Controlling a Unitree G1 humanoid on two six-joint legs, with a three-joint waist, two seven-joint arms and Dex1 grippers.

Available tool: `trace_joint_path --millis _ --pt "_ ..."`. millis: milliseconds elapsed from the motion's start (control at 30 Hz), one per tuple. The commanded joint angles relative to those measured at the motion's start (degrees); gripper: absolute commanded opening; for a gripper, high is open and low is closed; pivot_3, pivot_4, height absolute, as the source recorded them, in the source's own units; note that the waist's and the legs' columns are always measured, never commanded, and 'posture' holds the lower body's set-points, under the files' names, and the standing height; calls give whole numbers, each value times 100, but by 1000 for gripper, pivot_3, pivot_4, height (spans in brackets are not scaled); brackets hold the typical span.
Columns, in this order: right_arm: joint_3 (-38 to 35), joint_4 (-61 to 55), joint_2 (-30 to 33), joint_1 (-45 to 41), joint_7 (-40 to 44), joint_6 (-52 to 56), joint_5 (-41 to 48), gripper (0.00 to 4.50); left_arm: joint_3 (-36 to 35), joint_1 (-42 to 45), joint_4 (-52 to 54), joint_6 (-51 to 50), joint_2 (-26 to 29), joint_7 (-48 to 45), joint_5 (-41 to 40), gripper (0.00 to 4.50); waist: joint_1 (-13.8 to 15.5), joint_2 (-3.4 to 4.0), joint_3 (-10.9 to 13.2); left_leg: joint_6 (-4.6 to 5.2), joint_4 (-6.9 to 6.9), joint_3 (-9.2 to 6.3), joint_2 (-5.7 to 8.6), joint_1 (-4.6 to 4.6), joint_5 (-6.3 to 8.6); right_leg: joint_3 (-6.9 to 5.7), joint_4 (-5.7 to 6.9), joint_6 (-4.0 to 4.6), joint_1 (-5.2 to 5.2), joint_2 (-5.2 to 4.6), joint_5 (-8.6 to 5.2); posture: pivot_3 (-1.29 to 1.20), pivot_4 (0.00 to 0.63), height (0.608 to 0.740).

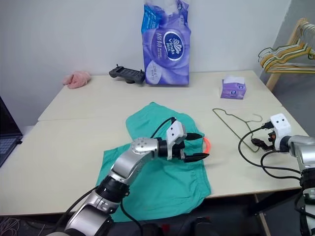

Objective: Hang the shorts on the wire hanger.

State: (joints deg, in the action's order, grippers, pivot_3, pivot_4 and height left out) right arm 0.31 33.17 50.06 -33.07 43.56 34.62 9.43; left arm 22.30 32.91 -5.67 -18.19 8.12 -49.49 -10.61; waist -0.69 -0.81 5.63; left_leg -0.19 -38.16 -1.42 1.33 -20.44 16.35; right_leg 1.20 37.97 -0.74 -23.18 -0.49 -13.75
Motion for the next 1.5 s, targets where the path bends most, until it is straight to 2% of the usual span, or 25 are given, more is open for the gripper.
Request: trace_joint_path --millis 33,400,633,1000,1100,1433,1467,1500 --pt "126 425 39 -407 303 -384 -256 4480 19 153 -93 205 -99 207 231 4035 -2 5 -3 0 0 0 0 0 0 1 -1 -1 0 0 0 16 28 740" --pt "514 1878 -254 -1016 920 -1032 -788 4480 -72 43 -59 217 -288 391 306 4035 15 12 -7 0 -2 8 4 2 0 13 -3 19 -1 -3 21 37 24 740" --pt "492 2739 -419 -1254 619 -1293 -1022 4480 -83 -75 116 173 -202 154 136 4035 15 0 -41 0 -2 10 2 12 0 16 -1 20 0 -2 22 47 26 740" --pt "146 3762 -520 -1780 383 -1048 -956 4480 -92 -18 95 131 -206 131 110 4035 35 -12 -57 0 5 44 7 47 1 57 -3 15 12 -1 24 38 31 740" --pt "260 3767 -549 -1726 531 -1223 -1088 3907 -91 -12 92 140 -197 108 109 4035 34 -13 -57 1 5 55 8 50 1 67 -3 11 12 0 25 37 31 740" --pt "351 3579 -681 -1681 988 -1563 -1240 323 -177 61 15 204 -164 107 105 4035 32 -27 -71 2 5 68 4 56 2 85 -3 0 12 7 23 42 31 740" --pt "342 3582 -681 -1693 990 -1553 -1243 35 -187 68 -15 244 -171 130 119 4035 33 -27 -71 2 5 69 4 56 2 87 -3 4 12 7 26 43 30 740" --pt "344 3571 -669 -1707 1022 -1562 -1253 35 -198 80 -44 265 -178 142 122 4035 34 -26 -72 2 5 69 4 56 2 87 -3 5 12 7 27 41 29 740"
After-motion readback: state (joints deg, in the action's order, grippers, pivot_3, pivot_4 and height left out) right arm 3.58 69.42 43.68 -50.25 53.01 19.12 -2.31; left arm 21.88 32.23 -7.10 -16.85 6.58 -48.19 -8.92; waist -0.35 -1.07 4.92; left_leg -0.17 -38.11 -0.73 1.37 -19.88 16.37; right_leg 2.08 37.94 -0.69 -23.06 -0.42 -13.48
